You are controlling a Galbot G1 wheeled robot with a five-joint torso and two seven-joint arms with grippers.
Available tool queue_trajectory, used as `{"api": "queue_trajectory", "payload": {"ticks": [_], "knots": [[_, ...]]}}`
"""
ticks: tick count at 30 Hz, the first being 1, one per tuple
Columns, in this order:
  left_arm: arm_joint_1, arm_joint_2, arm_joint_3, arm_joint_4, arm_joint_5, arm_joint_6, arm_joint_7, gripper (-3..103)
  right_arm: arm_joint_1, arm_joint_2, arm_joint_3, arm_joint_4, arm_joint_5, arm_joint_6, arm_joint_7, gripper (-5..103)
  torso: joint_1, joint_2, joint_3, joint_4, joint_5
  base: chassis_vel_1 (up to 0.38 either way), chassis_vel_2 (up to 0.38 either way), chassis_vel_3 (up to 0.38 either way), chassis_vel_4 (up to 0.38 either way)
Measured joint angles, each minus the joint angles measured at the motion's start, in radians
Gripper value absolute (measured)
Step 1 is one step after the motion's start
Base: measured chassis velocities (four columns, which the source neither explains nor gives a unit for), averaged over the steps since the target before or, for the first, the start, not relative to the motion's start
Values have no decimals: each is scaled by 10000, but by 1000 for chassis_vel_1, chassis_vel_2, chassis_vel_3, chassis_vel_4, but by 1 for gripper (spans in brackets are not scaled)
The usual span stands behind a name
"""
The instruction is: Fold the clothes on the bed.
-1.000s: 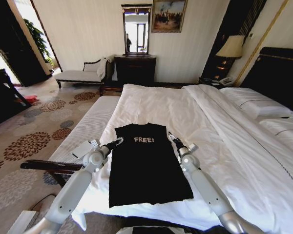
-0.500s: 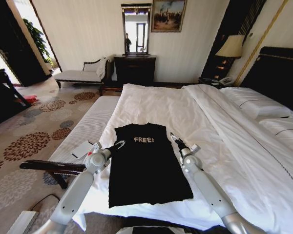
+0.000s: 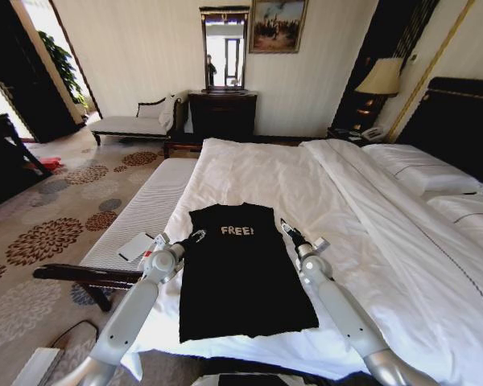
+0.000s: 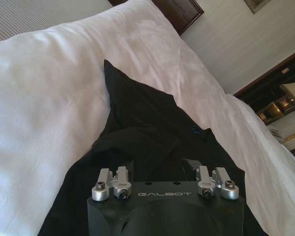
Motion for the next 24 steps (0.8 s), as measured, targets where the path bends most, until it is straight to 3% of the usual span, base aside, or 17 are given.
{"api": "queue_trajectory", "payload": {"ticks": [1,3,5,6,10,12,13,24], "knots": [[0,-3,6,7,18,-2,4,46,0,2,2,0,0,0,1,100,0,0,0,-1,0,0,0,0,0],[0,-10,7,16,25,-4,6,46,0,3,4,0,0,0,4,100,0,0,0,-1,0,0,0,0,0],[3,-29,10,25,42,-13,8,36,-10,4,8,0,-1,0,10,100,0,0,0,-1,0,0,0,0,0],[3,-29,10,25,42,-13,8,36,-10,4,8,0,-1,0,10,100,0,0,0,-1,0,0,0,0,0],[114,-33,16,-96,72,-24,10,15,-24,-2,19,5,-4,-1,32,100,0,0,0,-1,0,0,0,0,0],[156,-15,18,-146,79,-26,10,15,-24,-6,20,13,-4,-4,48,100,0,0,0,-1,0,0,0,0,0],[194,9,18,-203,81,-29,10,4,-24,-9,21,31,-4,-12,66,100,0,0,0,-1,0,0,0,0,0],[451,119,38,-509,117,-30,4,0,-57,-24,29,117,-31,-58,145,100,0,0,-1,-2,0,0,0,0,0]]}}
